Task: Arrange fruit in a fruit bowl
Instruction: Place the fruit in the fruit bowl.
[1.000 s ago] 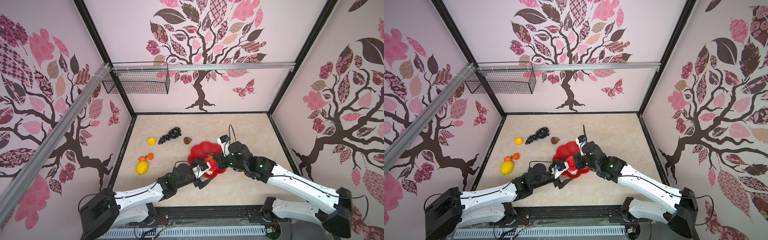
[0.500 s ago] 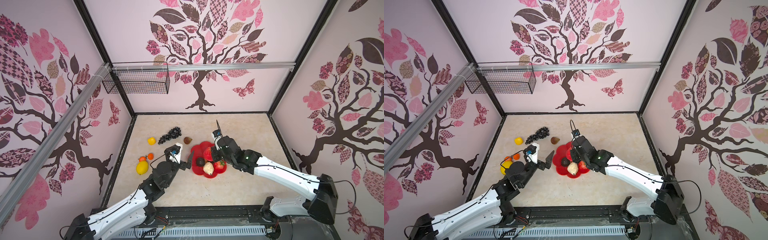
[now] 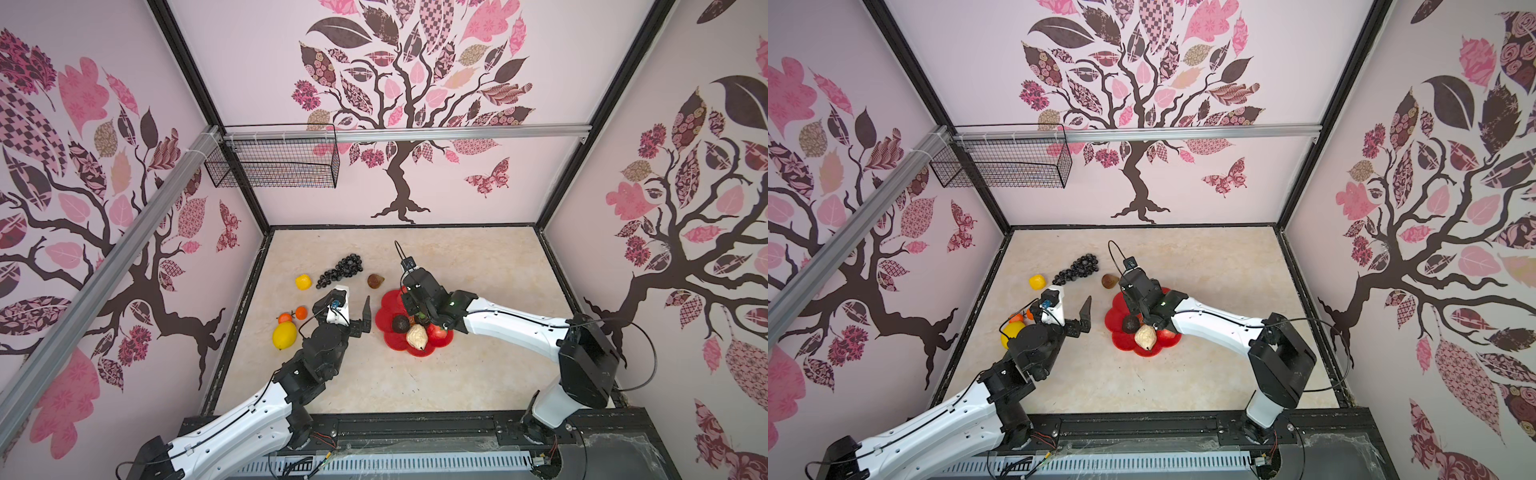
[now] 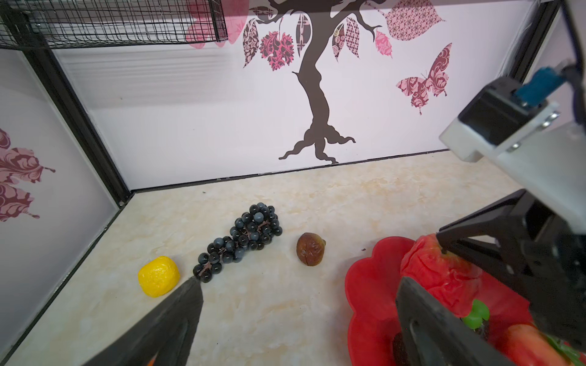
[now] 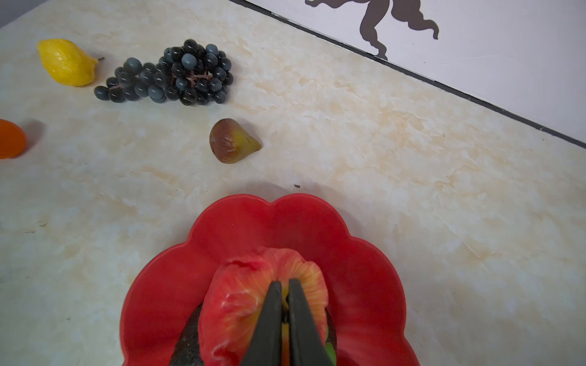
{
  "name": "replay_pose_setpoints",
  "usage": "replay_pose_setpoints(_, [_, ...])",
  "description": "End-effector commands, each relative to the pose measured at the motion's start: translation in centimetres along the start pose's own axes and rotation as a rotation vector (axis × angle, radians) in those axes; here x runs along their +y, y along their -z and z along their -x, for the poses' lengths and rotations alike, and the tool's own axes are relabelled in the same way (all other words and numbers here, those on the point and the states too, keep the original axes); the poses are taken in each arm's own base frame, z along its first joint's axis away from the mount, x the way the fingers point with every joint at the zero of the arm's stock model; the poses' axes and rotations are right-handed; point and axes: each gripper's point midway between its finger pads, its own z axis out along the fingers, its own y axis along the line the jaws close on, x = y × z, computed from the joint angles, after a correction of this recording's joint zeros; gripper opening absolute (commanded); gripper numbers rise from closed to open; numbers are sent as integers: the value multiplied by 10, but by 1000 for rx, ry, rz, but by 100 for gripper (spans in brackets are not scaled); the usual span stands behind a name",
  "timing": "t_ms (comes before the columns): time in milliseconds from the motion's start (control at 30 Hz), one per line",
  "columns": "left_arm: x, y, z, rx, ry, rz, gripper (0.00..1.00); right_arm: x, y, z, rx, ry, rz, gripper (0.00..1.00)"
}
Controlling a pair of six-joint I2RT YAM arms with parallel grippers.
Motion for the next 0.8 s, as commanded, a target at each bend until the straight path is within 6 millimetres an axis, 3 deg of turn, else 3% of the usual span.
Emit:
replay_pose_setpoints(0, [5,1,-12,16,-7,19,98,-3,-11,19,-49,13,-55,8])
replay_pose_setpoints(367, [2,-1,-15,25,-24,12,98,7,-43,-2,-5,24,-68,9])
replay_pose_setpoints(767, [0,-2,-16,32,-29,4,98,8,-59,-24,35,49,-87,10])
